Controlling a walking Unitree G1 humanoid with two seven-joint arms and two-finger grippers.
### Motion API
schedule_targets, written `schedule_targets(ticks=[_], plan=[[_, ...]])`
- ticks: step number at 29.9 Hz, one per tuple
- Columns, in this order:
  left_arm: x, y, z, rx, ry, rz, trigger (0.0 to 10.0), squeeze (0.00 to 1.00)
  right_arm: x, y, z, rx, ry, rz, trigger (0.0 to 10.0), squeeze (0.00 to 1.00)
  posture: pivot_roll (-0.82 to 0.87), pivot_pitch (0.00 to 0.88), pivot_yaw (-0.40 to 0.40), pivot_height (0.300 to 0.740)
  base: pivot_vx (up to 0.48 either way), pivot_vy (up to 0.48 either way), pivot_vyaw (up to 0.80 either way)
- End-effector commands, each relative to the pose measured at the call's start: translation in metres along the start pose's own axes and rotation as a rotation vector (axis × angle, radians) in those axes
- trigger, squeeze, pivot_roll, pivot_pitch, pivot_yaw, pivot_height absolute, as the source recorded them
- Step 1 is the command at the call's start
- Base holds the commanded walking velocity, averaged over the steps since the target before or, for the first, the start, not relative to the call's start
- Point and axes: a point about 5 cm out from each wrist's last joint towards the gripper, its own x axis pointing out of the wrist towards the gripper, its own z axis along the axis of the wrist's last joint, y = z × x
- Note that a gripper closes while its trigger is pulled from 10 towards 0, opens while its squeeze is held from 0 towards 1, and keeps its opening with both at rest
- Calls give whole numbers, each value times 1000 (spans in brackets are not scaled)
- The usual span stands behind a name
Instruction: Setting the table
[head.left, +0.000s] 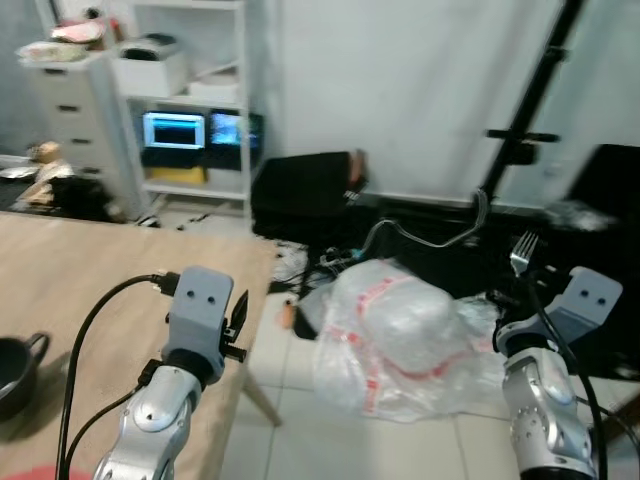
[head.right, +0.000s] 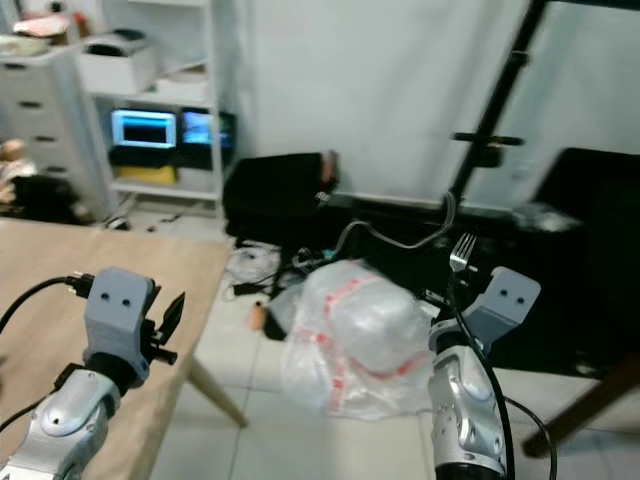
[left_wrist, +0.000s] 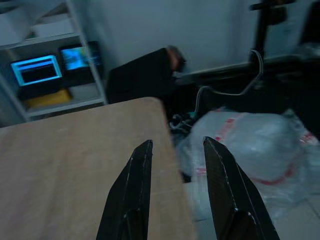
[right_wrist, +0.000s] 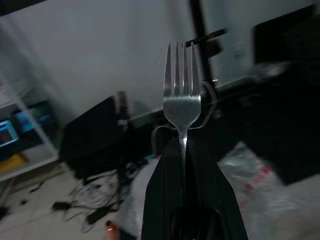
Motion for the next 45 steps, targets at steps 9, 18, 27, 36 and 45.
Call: schedule_targets(ticks=[9,18,27,36,45], plan=[[0,-1,-6,7,20,0,10000,0,-3,-4,-6,-9,19,-14,10000,0,93,165,63,740,0,0,-800],[1,-2,-6,6,15,-3,10000,0,-2,-3,-6,-13,18,-11,10000,0,90,158,61,740,0,0,-800],[2,-3,-6,2,12,-7,10000,0,-1,-3,-4,-18,11,-10,10000,0,85,160,63,740,0,0,-800],[3,-5,-4,-13,-8,-13,10000,0,-2,-1,-5,-39,9,7,10000,0,87,162,68,740,0,0,-800],[5,0,-2,-7,-18,-25,10000,0,-3,18,-10,-38,18,103,10000,0,98,140,118,740,0,0,-356]])
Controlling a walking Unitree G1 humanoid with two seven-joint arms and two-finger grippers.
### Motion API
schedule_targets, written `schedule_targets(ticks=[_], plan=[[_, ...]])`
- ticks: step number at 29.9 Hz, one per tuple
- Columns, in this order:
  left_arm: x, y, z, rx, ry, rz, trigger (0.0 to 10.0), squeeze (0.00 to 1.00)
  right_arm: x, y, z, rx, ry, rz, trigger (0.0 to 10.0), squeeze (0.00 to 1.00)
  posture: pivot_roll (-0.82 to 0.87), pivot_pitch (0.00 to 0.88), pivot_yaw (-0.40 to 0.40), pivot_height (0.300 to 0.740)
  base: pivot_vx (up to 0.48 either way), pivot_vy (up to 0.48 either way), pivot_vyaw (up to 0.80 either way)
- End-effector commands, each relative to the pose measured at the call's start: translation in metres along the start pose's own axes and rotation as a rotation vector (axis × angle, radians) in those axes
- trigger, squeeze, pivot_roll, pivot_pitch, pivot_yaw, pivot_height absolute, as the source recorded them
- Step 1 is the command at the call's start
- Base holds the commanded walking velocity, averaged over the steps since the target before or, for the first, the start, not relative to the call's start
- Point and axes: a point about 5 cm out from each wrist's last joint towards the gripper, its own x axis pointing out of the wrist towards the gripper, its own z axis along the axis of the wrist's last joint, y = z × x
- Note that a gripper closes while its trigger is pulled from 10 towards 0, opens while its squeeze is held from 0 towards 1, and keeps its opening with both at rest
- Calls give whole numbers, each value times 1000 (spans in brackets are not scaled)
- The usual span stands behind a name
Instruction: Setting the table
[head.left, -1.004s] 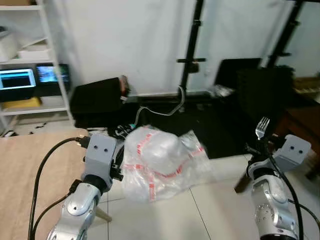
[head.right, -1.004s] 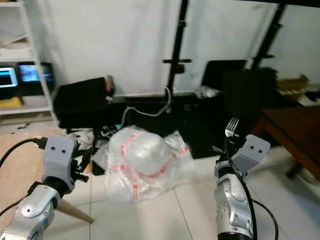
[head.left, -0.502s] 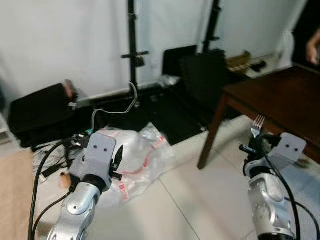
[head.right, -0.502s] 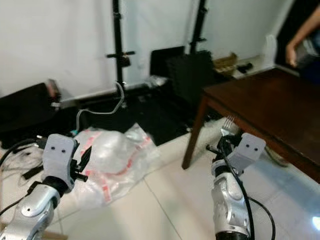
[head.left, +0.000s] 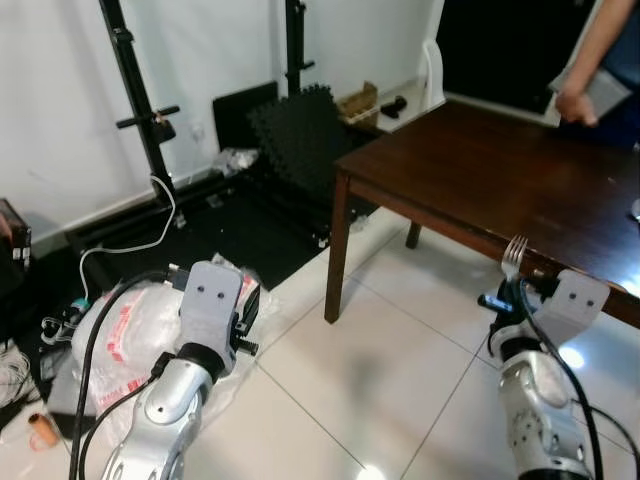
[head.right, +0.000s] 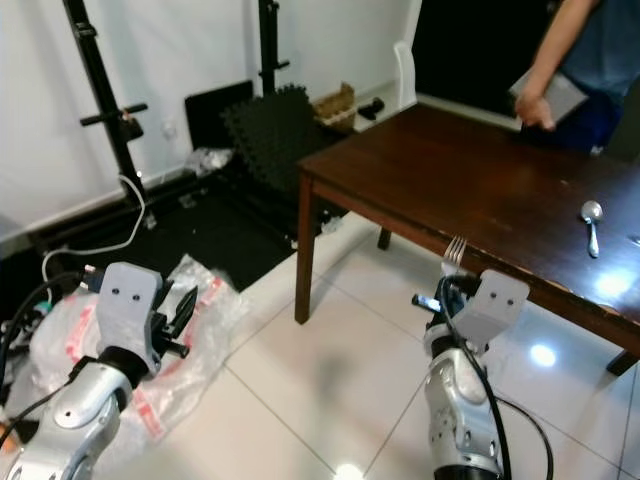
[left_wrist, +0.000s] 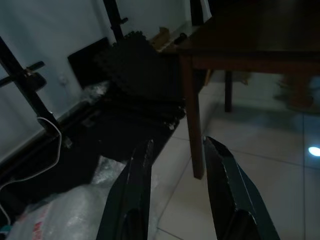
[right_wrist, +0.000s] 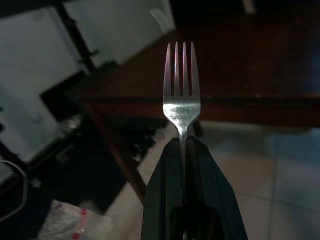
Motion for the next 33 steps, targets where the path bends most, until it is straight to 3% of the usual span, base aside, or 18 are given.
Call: schedule_targets(ticks=[1,9,22,26,33], plan=[[-3,5,-10,-3,38,9,10000,0,-2,11,-5,5,11,46,10000,0,99,136,129,740,0,0,0],[5,11,-14,-67,64,33,10000,0,-9,35,-4,-33,4,198,10000,0,75,131,130,740,0,0,0],[12,6,-29,-53,98,30,10000,0,-33,25,-25,-47,107,217,10000,0,30,135,109,740,0,0,0],[13,3,-28,-49,55,12,10000,0,-49,29,-36,-45,142,239,10000,0,20,136,99,740,444,0,0],[15,-4,-27,-47,40,-6,10000,0,-52,27,-39,-43,154,231,10000,0,15,136,99,740,472,0,0]])
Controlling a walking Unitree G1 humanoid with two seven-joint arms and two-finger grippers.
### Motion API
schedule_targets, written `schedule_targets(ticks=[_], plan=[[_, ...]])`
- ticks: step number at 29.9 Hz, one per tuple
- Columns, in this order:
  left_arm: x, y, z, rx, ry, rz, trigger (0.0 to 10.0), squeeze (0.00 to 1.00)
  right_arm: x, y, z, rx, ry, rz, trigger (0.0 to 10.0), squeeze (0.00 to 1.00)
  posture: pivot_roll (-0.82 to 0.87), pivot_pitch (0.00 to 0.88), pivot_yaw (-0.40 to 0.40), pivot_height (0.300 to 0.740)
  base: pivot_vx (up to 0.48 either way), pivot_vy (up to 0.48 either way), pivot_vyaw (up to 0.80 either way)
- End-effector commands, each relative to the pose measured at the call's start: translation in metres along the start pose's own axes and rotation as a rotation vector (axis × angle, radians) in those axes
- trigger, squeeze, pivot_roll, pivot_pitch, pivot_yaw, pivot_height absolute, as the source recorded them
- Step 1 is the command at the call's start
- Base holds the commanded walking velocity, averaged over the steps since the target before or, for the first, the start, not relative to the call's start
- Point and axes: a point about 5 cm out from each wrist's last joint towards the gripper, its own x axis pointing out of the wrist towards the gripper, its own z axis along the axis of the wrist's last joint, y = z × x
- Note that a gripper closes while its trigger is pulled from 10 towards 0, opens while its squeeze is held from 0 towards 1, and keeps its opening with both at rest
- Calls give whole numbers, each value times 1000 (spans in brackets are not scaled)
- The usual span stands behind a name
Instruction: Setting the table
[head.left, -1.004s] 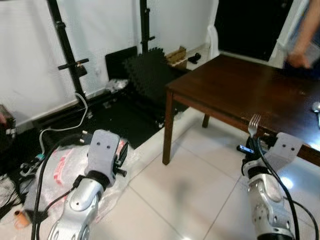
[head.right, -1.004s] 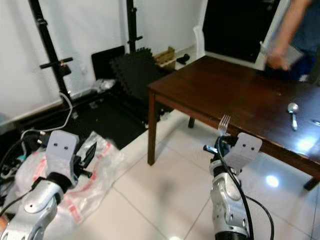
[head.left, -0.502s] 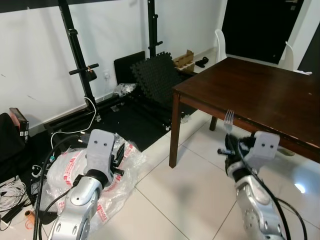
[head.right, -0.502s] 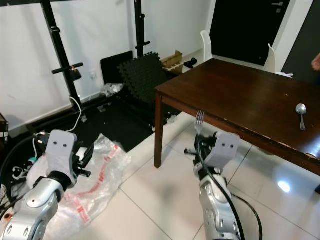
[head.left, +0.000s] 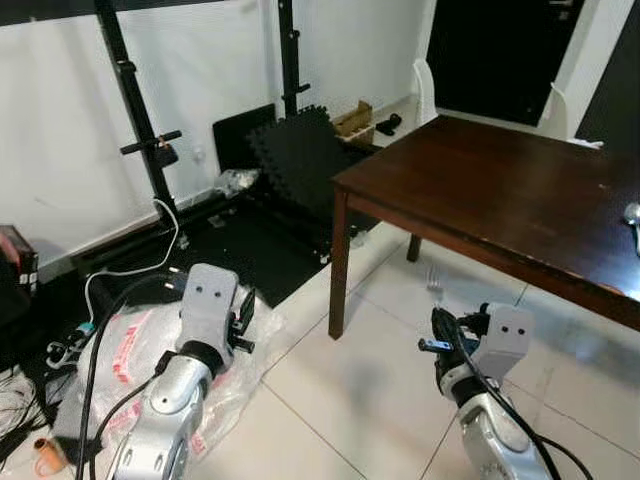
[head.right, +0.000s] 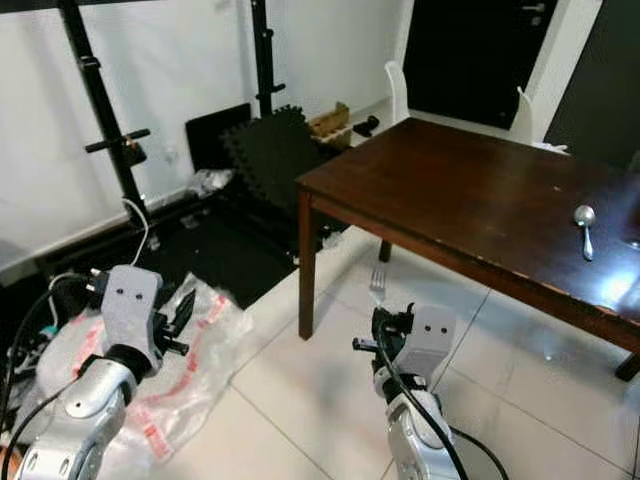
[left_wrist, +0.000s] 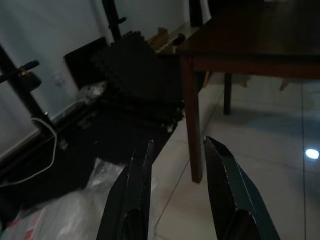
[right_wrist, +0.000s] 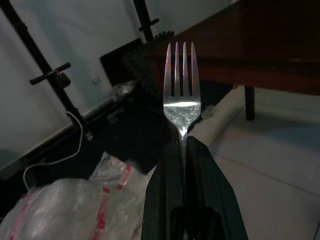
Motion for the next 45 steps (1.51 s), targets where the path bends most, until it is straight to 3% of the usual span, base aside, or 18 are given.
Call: schedule_targets(ticks=[1,7,38,45], plan=[[-1,-2,-4,16,12,-10,10000,0,-3,-3,-3,-4,18,-12,10000,0,13,137,99,740,472,0,0],[0,-6,-5,16,2,-24,10000,0,-4,-10,0,-3,13,-39,10000,0,11,136,99,740,472,0,-675],[3,-16,-7,4,-19,-50,10000,0,3,-12,7,-33,-3,-30,10000,0,-2,121,89,740,469,0,-800],[3,-18,-7,0,-20,-53,10000,0,6,-13,12,-52,-19,-23,10000,0,-3,123,89,740,472,0,-136]])
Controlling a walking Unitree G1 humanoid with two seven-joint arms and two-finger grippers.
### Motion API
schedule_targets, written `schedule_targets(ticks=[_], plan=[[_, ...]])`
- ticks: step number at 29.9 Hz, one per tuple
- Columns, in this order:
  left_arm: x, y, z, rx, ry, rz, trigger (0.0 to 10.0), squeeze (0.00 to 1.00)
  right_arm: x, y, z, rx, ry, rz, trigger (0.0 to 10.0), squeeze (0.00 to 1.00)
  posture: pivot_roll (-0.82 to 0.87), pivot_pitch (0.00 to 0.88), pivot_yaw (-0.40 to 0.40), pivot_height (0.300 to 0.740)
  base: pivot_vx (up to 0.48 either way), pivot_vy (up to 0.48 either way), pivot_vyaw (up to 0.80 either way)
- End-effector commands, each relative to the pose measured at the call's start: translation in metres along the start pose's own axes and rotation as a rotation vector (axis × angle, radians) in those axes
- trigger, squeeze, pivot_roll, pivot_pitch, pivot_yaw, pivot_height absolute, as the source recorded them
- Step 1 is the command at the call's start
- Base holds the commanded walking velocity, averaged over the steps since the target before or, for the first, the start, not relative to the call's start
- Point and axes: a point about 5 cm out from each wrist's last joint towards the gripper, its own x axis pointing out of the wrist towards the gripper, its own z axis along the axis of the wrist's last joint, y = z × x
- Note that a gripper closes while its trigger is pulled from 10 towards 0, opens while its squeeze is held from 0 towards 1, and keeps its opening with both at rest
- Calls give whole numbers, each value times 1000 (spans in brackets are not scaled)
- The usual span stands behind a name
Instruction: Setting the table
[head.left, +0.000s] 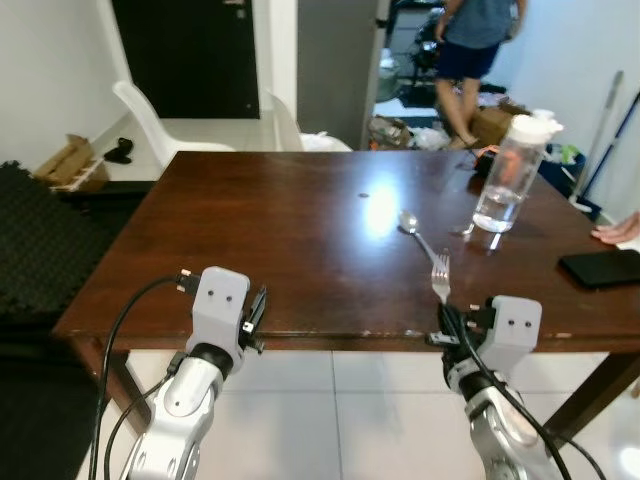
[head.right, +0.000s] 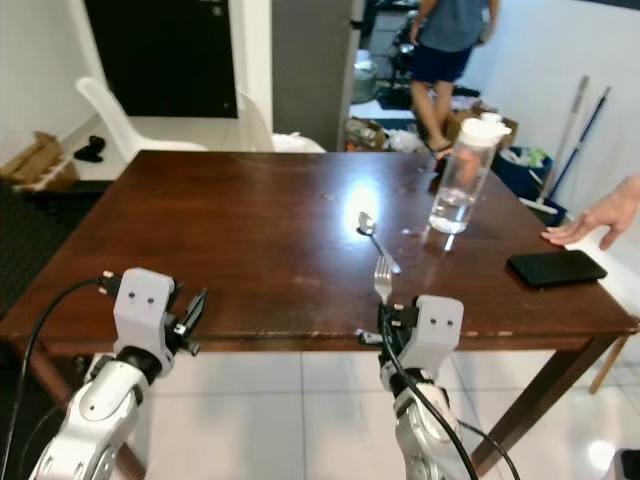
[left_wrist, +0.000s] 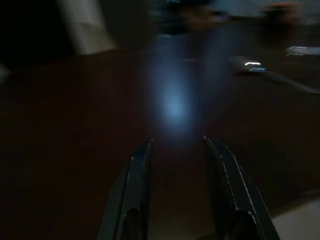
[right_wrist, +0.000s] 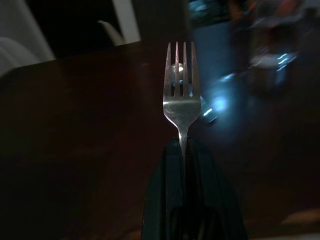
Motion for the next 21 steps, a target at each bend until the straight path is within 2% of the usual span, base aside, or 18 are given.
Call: schedule_targets(ticks=[1,7,14,21], plan=[[-3,2,-4,8,12,7,10000,0,2,1,3,-4,-11,7,10000,0,-3,123,89,740,472,0,0],[-3,4,-4,9,13,18,10000,0,5,9,10,-13,-27,73,10000,0,-2,125,89,740,472,0,0],[-4,8,-5,10,21,38,10000,0,6,27,11,-27,-19,184,10000,0,2,132,87,740,472,0,0],[-7,11,-6,12,24,52,10000,0,7,31,9,-22,-8,209,10000,0,11,136,82,740,472,0,0]])
